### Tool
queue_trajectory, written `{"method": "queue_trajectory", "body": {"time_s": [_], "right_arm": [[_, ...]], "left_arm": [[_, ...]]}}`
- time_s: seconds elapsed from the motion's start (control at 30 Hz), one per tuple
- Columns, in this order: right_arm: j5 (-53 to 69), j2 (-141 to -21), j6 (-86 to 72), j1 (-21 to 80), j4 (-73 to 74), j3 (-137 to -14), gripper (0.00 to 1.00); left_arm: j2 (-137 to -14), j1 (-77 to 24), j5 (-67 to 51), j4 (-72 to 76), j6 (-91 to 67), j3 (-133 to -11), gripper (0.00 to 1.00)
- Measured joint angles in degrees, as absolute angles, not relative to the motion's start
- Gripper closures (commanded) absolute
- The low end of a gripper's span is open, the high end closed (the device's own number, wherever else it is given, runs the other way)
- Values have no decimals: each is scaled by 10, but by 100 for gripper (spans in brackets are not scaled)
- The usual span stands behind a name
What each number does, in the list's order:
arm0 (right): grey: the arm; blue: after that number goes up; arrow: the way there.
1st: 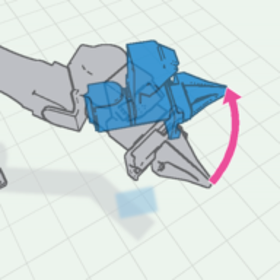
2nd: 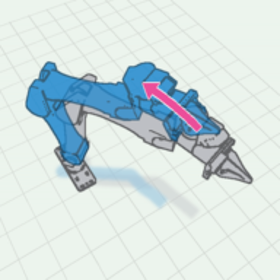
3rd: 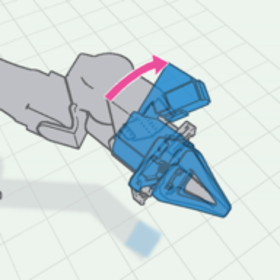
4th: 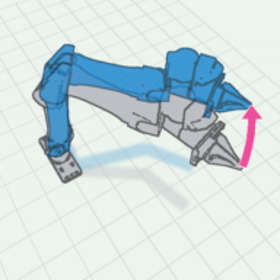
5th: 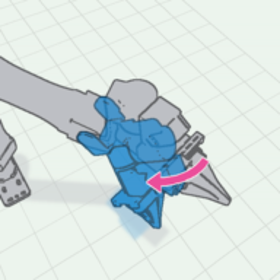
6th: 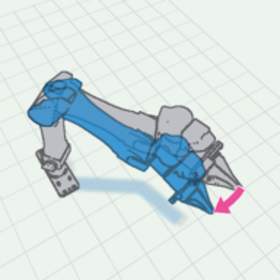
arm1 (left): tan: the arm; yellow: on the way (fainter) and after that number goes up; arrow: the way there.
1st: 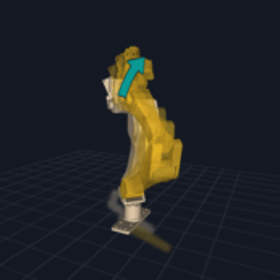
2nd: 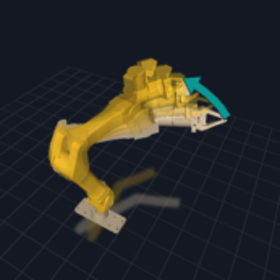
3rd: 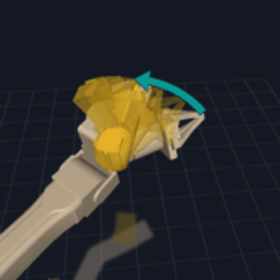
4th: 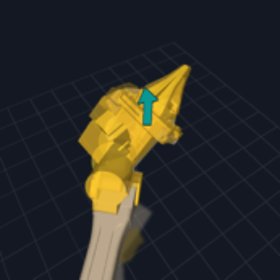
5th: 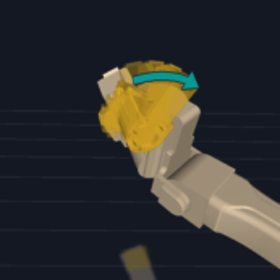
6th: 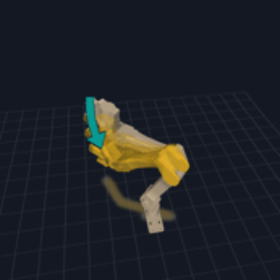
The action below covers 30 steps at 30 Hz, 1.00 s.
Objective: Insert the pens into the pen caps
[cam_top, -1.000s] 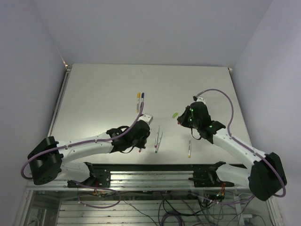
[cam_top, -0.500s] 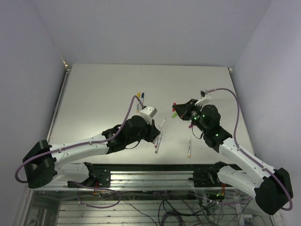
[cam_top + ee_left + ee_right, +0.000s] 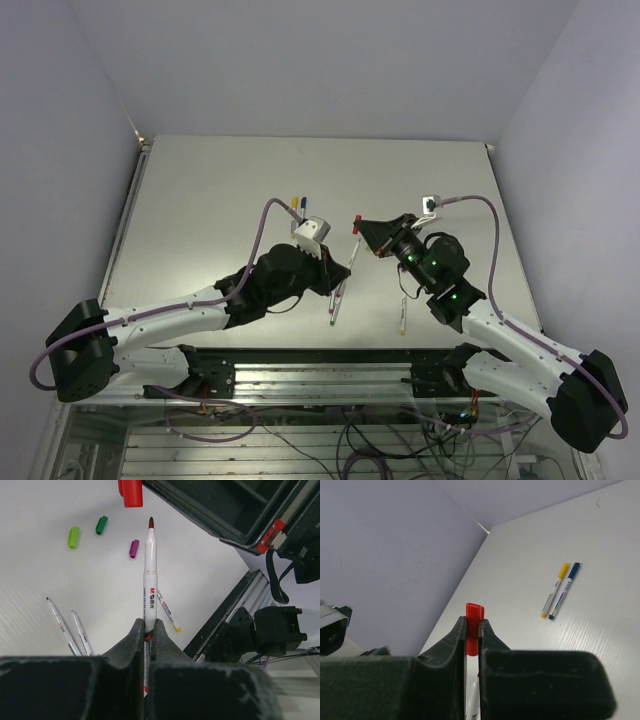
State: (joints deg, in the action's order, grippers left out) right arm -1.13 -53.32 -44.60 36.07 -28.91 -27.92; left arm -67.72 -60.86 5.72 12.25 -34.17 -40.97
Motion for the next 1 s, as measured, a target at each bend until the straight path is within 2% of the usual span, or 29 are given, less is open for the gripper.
{"method": "queue_trajectory", "body": {"time_s": [0.5,1.0], "right_arm": [[-57,-514,-439,376,-299,-275,100],[-53,-514,-441,379,-300,-273,100]], "left_arm": [[-651,-609,59,140,-347,-390,93],[-643,-609,77,149,-350,-374,93]]}}
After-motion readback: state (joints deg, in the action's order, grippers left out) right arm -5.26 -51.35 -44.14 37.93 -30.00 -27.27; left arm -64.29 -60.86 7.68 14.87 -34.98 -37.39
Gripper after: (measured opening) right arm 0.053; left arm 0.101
